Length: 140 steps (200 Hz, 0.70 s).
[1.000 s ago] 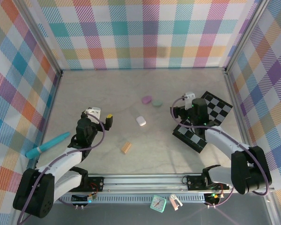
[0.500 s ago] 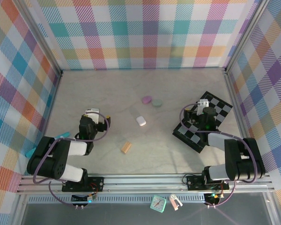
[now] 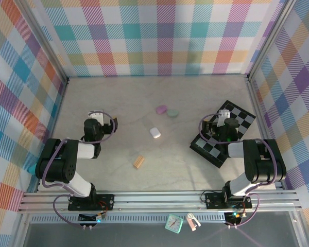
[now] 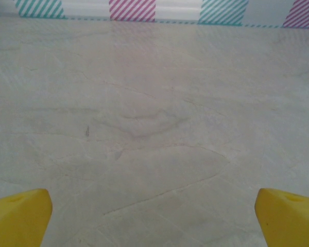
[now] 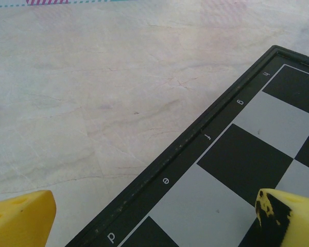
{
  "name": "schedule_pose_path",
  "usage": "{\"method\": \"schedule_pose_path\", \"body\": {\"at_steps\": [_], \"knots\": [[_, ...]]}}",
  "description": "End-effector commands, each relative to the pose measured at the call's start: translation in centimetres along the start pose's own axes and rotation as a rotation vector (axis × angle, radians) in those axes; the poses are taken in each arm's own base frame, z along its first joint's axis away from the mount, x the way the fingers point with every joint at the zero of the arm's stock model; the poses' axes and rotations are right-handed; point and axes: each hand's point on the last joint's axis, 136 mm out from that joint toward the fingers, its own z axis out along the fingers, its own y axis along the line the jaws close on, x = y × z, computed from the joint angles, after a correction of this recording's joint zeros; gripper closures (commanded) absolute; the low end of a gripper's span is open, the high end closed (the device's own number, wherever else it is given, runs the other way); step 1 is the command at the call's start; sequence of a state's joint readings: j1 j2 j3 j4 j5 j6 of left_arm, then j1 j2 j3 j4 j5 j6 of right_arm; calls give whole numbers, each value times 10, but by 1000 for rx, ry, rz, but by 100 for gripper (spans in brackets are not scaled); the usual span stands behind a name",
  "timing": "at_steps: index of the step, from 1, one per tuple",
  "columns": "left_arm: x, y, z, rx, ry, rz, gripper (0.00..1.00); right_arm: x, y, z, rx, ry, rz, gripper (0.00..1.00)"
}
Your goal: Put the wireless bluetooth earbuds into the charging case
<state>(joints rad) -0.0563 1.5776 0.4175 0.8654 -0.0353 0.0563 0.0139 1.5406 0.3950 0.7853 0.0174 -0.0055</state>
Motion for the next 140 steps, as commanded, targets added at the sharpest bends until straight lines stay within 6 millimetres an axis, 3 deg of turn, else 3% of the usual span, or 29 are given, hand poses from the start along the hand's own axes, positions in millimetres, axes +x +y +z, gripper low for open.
{"method": "schedule_pose_path", "body": {"at_steps": [1, 140], "knots": [[5, 2, 1, -1, 24, -25, 0, -20, 2, 1, -19, -62, 14, 1], [5, 2, 1, -3, 23, -21, 0, -20, 2, 1, -17, -62, 13, 1]]}}
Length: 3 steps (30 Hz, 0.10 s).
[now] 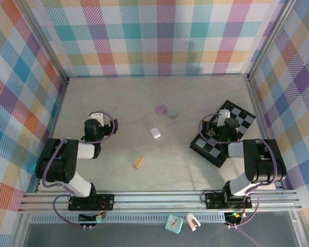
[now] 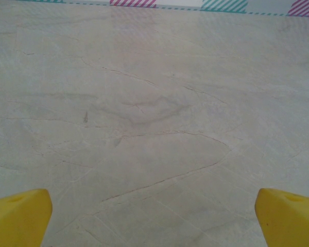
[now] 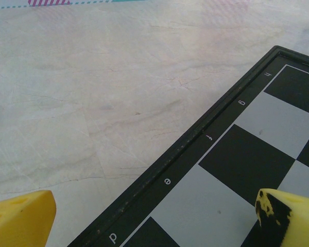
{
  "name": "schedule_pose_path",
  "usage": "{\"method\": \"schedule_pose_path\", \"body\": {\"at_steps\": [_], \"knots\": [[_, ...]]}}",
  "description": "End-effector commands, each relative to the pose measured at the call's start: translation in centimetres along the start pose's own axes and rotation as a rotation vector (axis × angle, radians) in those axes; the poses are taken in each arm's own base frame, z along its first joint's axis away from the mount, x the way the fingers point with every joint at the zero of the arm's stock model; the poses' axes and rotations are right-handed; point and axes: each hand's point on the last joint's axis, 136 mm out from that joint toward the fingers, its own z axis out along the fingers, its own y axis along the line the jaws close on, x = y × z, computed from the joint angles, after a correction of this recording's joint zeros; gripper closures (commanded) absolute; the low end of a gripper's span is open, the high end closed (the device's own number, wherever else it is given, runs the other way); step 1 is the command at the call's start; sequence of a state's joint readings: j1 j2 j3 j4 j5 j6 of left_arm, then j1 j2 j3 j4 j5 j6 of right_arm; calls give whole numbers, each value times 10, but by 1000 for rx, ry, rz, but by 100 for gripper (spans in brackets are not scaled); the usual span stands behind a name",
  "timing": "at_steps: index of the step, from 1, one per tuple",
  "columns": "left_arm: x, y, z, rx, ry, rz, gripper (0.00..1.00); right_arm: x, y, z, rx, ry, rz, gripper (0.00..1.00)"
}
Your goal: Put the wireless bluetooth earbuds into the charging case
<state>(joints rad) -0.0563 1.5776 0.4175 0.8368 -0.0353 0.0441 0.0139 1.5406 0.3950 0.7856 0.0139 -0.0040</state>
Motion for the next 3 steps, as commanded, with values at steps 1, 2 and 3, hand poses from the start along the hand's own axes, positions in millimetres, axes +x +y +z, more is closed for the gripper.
{"method": "schedule_pose_path", "body": {"at_steps": [1, 2, 3], "knots": [[-3, 1, 1, -1, -5, -10, 0, -19, 1, 1, -14, -62, 11, 1], [-2, 1, 1, -1, -4, -11, 0, -20, 1, 1, -13, -63, 11, 1], [-2, 2, 1, -2, -5, -11, 0, -20, 1, 1, -14, -65, 12, 1]]}}
